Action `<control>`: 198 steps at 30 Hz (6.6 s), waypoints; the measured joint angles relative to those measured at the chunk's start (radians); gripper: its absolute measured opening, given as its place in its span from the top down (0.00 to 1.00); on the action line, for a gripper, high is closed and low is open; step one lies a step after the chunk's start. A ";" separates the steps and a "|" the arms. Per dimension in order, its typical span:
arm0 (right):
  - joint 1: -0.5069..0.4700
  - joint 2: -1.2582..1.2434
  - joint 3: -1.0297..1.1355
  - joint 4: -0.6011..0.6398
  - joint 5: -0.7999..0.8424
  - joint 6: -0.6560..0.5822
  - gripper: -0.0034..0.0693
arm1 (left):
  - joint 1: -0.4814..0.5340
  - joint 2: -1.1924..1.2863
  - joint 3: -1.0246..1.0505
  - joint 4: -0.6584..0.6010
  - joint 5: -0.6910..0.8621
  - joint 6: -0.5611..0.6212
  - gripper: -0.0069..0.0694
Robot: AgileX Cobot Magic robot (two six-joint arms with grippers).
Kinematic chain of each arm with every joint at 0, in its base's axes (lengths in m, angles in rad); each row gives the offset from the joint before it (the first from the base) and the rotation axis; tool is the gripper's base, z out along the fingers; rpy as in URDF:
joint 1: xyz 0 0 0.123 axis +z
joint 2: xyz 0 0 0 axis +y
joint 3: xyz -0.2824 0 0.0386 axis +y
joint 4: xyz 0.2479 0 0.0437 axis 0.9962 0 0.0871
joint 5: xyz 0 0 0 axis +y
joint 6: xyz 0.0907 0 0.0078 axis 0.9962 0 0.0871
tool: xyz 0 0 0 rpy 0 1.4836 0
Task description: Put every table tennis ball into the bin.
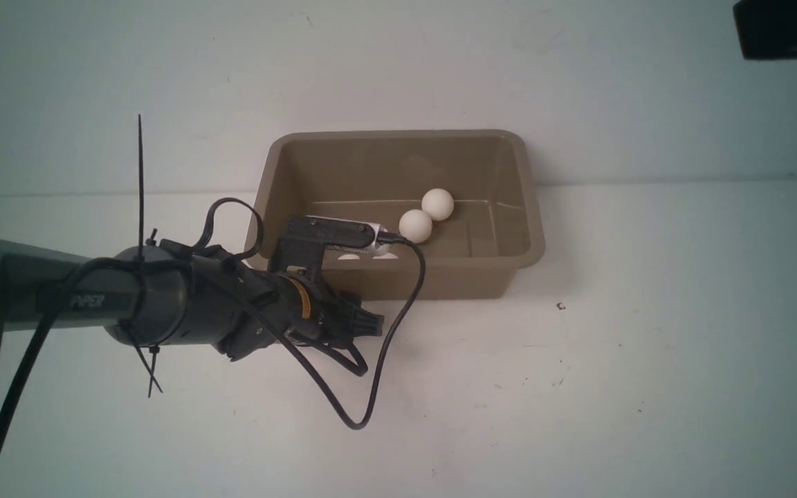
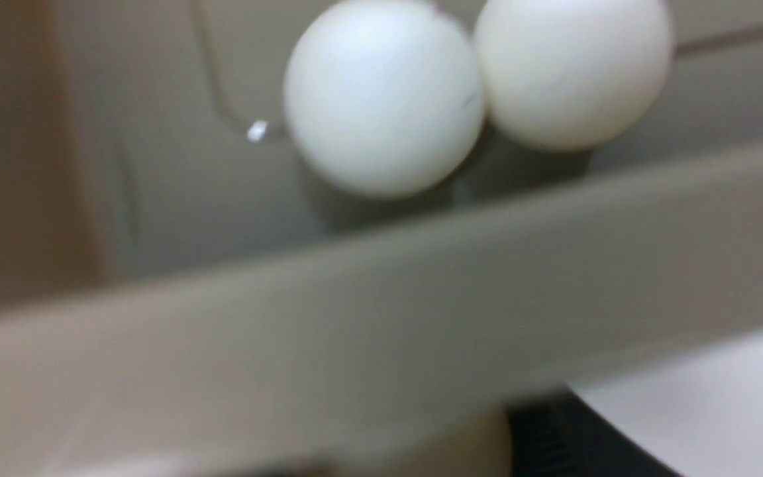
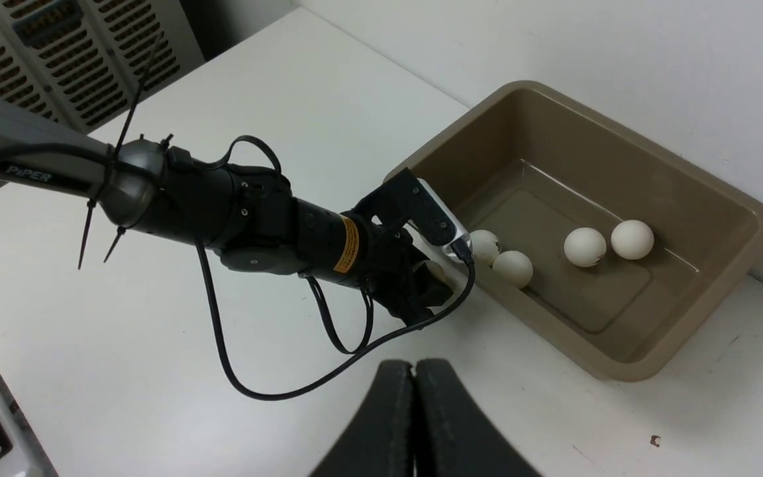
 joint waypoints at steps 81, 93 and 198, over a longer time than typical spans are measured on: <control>0.000 0.000 0.000 0.018 0.000 -0.004 0.98 | -0.030 0.051 -0.449 0.135 0.420 0.088 0.41; 0.000 0.000 0.000 0.018 0.000 -0.004 0.98 | -0.030 0.012 -0.449 0.112 0.540 0.130 0.37; 0.000 -0.632 0.967 -0.446 -0.257 0.252 0.98 | 0.418 -1.997 0.939 -0.159 0.077 0.176 0.91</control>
